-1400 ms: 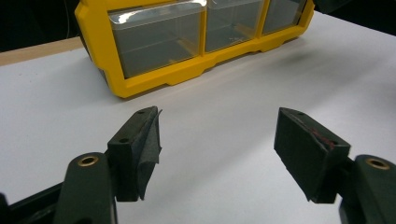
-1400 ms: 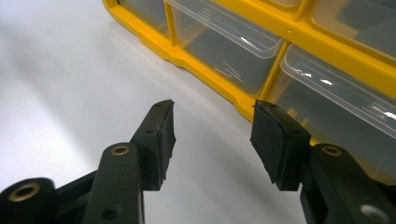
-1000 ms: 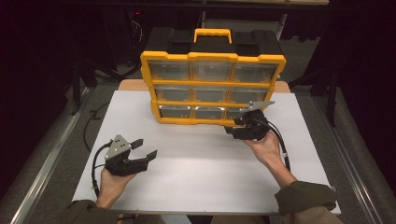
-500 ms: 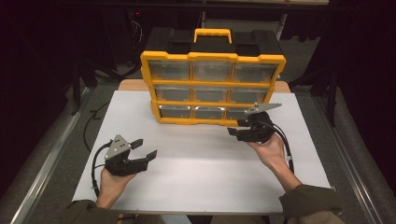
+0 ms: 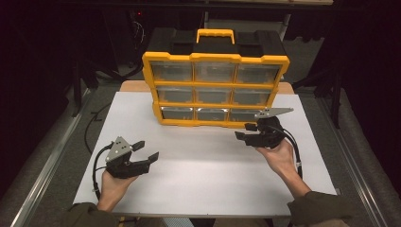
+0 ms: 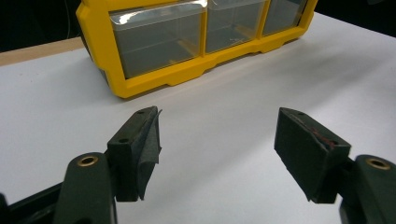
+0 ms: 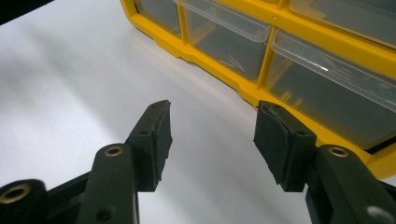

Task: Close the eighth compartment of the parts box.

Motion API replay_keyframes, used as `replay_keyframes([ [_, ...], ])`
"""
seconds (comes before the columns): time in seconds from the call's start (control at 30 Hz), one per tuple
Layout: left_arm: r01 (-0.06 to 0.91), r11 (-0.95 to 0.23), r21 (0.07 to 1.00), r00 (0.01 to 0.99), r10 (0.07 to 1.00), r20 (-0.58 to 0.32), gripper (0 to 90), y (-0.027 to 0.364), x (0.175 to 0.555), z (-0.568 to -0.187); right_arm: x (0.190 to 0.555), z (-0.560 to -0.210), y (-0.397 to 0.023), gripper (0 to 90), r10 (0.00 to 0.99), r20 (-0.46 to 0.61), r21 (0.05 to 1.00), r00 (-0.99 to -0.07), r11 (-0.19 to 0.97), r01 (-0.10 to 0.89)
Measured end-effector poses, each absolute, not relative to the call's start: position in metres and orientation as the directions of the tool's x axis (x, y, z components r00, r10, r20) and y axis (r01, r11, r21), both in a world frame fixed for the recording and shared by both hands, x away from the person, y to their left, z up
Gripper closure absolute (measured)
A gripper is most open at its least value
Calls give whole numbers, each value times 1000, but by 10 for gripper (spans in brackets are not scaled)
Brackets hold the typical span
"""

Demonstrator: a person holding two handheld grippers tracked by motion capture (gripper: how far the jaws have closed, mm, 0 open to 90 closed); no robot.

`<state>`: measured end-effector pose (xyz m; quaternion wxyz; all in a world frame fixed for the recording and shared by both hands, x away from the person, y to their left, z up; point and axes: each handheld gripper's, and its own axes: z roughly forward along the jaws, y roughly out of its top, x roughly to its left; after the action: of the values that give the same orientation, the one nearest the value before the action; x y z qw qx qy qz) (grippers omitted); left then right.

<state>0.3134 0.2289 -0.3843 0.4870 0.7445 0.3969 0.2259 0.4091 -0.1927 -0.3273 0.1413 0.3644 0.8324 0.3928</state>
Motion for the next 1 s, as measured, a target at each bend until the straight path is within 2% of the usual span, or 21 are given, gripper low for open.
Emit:
replay_keyframes([
  [1.0, 373, -204, 905, 579, 813, -55, 316, 229, 314, -384, 378, -320, -240, 468, 741, 58, 798, -669, 368, 477],
])
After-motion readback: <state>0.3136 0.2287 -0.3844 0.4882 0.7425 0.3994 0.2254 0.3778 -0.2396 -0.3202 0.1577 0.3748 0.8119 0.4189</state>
